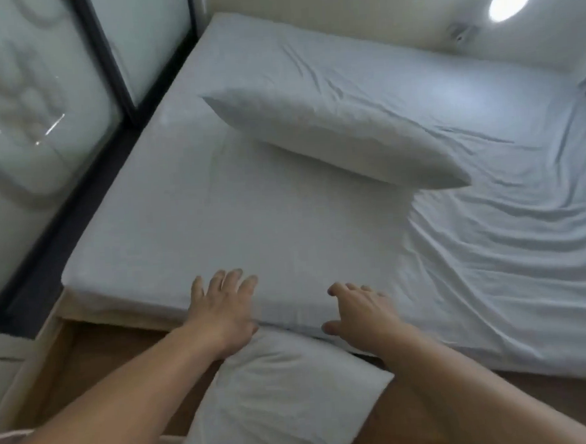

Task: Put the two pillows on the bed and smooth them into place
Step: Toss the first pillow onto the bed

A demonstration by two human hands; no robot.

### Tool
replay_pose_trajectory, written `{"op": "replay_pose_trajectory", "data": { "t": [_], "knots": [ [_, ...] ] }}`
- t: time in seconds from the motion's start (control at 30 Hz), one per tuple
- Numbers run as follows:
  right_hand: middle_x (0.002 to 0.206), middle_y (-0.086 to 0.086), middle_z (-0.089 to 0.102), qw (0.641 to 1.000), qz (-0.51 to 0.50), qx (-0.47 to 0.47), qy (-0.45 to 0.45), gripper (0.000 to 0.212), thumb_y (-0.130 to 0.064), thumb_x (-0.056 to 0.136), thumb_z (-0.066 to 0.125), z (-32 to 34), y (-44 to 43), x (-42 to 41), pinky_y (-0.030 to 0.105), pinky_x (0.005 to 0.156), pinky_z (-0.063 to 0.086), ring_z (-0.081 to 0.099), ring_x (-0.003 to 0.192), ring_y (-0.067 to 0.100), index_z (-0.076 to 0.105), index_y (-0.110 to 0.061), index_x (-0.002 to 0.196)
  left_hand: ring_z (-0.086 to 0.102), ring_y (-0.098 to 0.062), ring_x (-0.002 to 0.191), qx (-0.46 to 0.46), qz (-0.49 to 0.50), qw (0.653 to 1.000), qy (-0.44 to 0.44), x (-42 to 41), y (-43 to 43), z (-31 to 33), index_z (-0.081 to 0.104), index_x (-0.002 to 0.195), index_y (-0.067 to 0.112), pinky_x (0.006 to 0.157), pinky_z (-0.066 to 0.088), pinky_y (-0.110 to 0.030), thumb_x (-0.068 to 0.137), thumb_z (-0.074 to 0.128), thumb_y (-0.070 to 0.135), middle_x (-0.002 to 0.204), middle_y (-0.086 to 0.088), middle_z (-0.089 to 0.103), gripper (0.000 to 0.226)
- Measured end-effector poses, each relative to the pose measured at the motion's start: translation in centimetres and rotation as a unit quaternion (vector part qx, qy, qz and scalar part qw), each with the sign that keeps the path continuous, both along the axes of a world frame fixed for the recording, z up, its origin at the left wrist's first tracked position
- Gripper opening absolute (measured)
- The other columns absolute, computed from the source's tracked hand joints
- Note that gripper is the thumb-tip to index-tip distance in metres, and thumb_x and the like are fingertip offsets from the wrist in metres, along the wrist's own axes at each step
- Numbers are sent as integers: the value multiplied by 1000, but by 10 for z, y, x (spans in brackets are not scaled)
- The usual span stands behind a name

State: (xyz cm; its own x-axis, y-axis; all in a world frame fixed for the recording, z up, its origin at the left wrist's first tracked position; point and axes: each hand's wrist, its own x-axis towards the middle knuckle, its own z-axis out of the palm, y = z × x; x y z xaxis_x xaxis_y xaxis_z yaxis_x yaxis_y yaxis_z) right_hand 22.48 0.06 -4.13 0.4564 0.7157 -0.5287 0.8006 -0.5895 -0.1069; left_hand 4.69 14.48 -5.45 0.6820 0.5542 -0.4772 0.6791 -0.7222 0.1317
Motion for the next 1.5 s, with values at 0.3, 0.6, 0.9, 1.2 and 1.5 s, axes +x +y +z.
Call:
{"op": "replay_pose_trajectory", "data": {
  "t": [0.3,0.6,0.9,1.2,1.5],
  "knots": [
    [146,5,42,985,-106,-62,119,91,-51,75,74,-122,-57,-84,43,98,44,44,127,29,28,-18,146,29,-33,134,-129,110,985,35,-78,-79,-119,16,146,28,110,23,-54,74,62,59,152,-8,24,90],
    [148,5,-44,985,-80,-92,125,155,-60,47,86,-312,-116,-180,65,110,16,-29,140,38,-36,-33,138,-6,-45,143,-196,155,963,99,-130,-125,-308,-34,132,53,107,7,-69,43,79,69,156,-20,-19,145],
    [92,8,65,986,-139,91,13,31,-25,72,71,-370,-101,-211,34,62,38,62,87,31,58,-15,97,62,-37,86,-92,167,974,-119,-137,-130,-358,46,112,23,62,38,-34,70,73,40,100,-10,64,53],
    [86,6,72,995,-27,73,69,19,-35,74,61,-123,-88,-151,34,56,37,66,84,36,55,-21,85,65,-28,93,-166,162,965,-126,-128,-109,-127,43,101,37,66,45,-37,70,65,58,100,1,69,44],
    [137,11,47,960,-80,262,-62,72,-56,76,70,222,165,87,53,104,34,40,129,36,42,-24,134,37,-42,130,19,239,937,-254,57,157,212,5,146,39,104,35,-53,68,65,63,147,-18,26,101]
  ]
}}
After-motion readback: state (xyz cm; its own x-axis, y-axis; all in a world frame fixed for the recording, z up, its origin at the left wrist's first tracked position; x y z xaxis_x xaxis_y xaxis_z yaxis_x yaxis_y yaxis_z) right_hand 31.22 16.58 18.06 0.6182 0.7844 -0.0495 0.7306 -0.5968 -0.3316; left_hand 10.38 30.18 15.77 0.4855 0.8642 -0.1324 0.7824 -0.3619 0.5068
